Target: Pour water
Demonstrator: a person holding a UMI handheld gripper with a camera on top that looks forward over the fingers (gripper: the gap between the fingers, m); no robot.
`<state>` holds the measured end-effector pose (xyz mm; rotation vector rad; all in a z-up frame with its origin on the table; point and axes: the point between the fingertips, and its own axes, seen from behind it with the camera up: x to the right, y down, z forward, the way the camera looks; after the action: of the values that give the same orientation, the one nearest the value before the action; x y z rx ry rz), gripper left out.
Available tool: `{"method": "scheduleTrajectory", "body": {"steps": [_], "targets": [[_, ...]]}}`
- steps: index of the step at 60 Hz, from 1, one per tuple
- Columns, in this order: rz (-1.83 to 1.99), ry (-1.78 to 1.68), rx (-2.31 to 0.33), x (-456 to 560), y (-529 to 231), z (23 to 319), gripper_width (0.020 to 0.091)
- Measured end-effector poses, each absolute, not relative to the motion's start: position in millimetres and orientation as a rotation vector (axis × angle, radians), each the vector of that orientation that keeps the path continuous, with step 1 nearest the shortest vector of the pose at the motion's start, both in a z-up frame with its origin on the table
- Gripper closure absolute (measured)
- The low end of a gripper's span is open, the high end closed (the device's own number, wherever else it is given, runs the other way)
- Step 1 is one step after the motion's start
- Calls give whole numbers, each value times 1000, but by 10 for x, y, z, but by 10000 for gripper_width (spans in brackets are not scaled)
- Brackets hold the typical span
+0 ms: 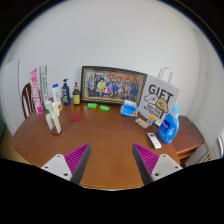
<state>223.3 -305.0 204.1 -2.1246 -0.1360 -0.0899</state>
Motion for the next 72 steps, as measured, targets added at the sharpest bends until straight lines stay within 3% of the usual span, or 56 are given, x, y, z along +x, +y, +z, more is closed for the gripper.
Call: {"method": "scheduleTrajectory", "body": {"steps": [24,39,50,61,65,72], "targets": [[170,-256,-2074,225,-3010,1671,248],[186,-196,-1983,-841,-2144,1392,244],[83,-130,-1970,-1037,-1419,932,253],[43,-82,-1967,-1061,-979,610,401],[73,-100,-1952,-1162,-917,590,547],[41,-121,-1931,-1176,-897,610,604]]}}
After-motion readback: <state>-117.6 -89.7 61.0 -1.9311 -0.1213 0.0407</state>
